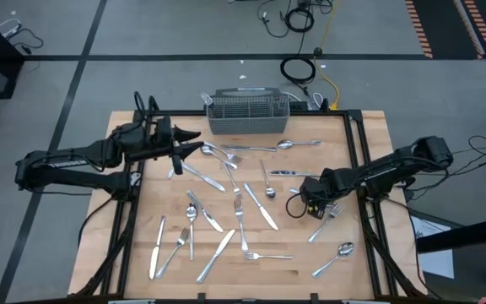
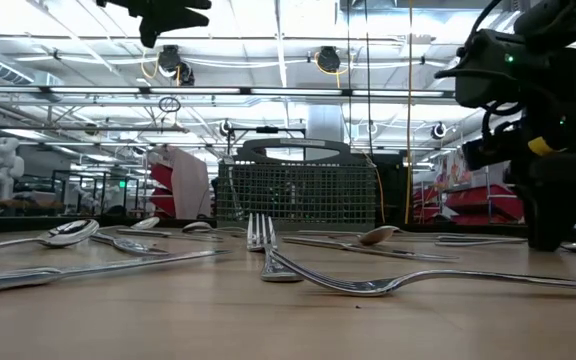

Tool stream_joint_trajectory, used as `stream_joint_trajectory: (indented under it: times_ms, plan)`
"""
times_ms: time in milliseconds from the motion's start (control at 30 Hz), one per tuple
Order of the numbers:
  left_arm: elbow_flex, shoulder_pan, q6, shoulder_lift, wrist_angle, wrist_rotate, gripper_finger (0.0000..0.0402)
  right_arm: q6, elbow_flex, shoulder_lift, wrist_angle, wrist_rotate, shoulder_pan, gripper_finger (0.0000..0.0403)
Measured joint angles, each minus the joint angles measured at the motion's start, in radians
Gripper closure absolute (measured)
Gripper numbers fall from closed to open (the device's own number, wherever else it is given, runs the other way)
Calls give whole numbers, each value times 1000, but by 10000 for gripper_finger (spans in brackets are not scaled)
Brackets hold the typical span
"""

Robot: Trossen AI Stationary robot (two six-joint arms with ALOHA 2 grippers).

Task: Sort silverware
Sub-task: Put the silver spoon into the silverware organizer

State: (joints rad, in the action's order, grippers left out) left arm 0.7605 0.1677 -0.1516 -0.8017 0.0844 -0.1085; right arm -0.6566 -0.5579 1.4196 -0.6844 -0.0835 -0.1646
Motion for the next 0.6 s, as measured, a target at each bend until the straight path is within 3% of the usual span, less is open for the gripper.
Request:
stream_joint_trajectory:
  times_ms: [167, 367, 600]
  plan:
    - [0, 0, 0, 0, 35, 0, 245, -66, 5, -20, 1, 11, 0, 377]
    - [0, 0, 2, 0, 35, 0, 245, -161, -20, -72, -35, -13, -7, 398]
    - [0, 0, 7, 0, 41, 0, 245, -93, -249, -89, -269, -160, -5, 401]
